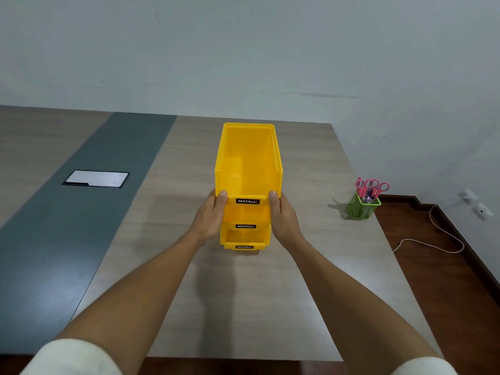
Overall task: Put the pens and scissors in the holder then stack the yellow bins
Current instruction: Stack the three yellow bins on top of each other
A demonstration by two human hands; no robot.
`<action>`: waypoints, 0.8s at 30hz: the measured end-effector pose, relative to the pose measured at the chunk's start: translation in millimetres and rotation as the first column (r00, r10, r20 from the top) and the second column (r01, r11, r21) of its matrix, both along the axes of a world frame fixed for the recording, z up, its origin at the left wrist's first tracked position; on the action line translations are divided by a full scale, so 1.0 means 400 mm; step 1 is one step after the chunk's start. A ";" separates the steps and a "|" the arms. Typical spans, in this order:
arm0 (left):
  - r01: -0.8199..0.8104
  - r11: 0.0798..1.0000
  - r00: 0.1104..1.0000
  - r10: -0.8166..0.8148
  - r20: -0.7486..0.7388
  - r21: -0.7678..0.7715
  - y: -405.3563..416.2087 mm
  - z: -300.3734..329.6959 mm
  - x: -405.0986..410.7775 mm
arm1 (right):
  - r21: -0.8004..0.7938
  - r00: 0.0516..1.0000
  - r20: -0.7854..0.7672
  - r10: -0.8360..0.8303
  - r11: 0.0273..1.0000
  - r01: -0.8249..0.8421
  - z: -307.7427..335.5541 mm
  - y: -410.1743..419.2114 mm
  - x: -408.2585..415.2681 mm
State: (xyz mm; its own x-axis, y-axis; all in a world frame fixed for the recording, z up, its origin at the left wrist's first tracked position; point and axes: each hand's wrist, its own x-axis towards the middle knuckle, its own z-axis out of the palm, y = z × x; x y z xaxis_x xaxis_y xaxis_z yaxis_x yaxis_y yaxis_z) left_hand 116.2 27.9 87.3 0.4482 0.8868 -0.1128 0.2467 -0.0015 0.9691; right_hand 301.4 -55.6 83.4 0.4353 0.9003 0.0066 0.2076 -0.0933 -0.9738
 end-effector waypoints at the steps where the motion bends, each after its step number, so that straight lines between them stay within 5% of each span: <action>1: -0.002 1.000 1.000 0.002 0.001 -0.001 0.011 -0.004 0.003 | -0.005 1.000 -0.015 -0.003 1.000 0.003 0.000 0.009 0.000; 24: 0.007 1.000 0.992 -0.007 -0.128 -0.006 0.072 -0.015 0.006 | -0.032 0.999 -0.002 0.044 0.999 -0.044 -0.009 0.061 0.012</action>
State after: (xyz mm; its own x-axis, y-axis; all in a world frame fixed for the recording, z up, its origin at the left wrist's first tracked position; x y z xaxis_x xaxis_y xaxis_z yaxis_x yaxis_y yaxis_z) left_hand 118.8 56.7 81.2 0.4361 0.8829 -0.1743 0.3685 0.0015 0.9296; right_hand 306.4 -31.2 79.6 0.3953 0.9182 -0.0231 0.2108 -0.1152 -0.9707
